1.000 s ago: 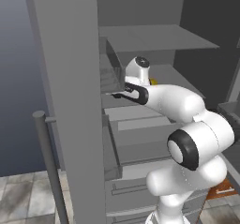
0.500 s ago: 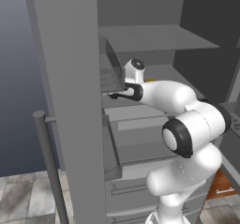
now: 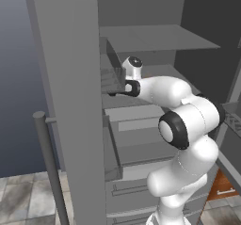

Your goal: Open the fridge, remove the orange, squash, and chicken drumstick, and place them on any counter.

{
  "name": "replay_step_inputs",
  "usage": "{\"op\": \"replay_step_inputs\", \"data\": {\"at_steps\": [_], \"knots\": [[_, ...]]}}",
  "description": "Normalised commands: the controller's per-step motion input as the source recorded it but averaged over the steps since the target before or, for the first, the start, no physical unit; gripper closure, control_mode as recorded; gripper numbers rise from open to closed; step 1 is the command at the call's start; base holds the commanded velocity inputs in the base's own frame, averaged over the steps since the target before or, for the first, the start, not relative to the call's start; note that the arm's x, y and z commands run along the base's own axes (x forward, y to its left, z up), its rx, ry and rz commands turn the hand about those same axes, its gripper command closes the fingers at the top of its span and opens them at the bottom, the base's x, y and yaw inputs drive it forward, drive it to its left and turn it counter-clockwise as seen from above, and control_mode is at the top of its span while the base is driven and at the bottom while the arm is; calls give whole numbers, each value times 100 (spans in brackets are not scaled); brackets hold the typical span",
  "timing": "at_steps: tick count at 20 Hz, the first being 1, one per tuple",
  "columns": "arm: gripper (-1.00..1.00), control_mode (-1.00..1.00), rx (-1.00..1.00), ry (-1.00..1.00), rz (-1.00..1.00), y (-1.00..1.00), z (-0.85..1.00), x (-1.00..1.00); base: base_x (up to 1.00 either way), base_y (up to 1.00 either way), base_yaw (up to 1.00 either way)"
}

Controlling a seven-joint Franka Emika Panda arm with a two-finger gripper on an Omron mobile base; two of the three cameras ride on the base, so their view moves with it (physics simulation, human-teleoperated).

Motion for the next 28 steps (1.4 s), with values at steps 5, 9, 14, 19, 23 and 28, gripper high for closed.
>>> {"op": "replay_step_inputs", "data": {"at_steps": [5, 9, 14, 19, 23, 28], "knots": [[100, -100, 0, 11, 0, 11, -31, 0, 0, 0, 0], [100, -100, 0, 0, 0, 0, 0, 0, 0, 0, 0], [100, -100, 0, 0, 0, 0, -5, -4, 0, 0, 0], [100, -100, 0, -3, 0, 0, -30, -34, 0, 0, 0], [100, -100, 0, -11, 0, -3, 1, -88, 0, 0, 0], [100, -100, 0, -4, -7, -22, 32, -100, 0, 0, 0]]}}
